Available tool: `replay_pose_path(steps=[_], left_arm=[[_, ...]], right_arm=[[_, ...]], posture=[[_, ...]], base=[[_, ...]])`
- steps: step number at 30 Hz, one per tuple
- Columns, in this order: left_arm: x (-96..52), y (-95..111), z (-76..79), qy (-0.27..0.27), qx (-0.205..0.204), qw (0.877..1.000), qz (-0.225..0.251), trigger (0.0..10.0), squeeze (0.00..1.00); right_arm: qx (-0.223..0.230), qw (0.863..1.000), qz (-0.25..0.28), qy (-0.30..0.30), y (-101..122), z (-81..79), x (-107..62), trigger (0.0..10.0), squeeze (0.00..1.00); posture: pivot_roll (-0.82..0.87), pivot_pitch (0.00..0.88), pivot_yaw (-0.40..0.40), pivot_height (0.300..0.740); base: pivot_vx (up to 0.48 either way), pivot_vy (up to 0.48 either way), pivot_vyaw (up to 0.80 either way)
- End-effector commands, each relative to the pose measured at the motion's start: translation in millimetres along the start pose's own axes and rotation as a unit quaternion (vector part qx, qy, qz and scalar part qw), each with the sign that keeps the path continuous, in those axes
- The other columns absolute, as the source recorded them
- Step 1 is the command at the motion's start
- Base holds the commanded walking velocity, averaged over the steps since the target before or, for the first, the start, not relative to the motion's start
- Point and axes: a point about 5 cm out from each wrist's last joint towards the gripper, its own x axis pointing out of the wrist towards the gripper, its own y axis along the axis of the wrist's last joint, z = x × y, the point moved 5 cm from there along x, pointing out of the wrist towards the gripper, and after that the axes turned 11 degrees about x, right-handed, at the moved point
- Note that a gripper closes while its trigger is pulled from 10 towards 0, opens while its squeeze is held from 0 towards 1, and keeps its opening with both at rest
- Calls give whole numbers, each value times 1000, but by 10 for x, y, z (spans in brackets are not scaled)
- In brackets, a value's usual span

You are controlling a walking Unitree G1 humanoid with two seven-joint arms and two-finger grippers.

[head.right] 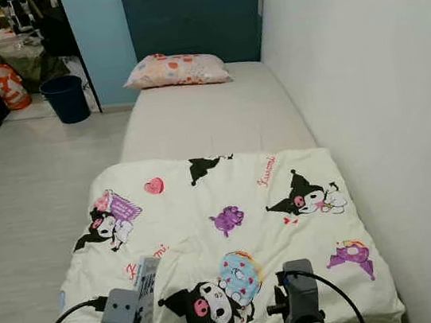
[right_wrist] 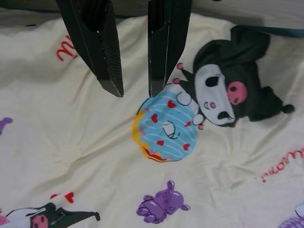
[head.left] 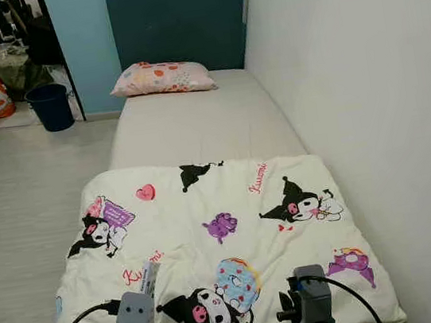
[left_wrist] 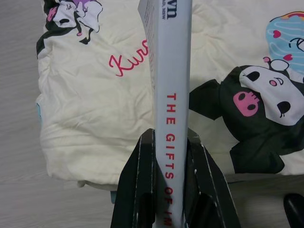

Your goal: Clean up the room

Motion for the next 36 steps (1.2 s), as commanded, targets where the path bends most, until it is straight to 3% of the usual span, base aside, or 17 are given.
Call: replay_pose_path(steps=[1, 13, 25, 36], left_arm=[[6, 16, 4, -2, 2, 1000, 5, 10000, 0], [11, 40, 21, -9, 4, 1000, 9, 10000, 0], [1, 33, 18, -7, 6, 1000, 8, 10000, 0], [7, 33, 26, -8, 5, 1000, 7, 10000, 0]], right_arm=[[15, 1000, -1, -3, -28, 30, -28, 10000, 0], [30, 999, -4, 15, -26, -32, -13, 10000, 0], [-3, 1000, -5, 9, -36, -32, -14, 10000, 0], [15, 999, 8, 31, 1, -71, -28, 10000, 0]], posture=[[40, 118, -44, 728], [47, 116, -45, 728], [43, 119, -45, 728], [42, 117, -43, 728]], base=[[0, 0, 0], [0, 0, 0], [0, 0, 0], [0, 0, 0]])
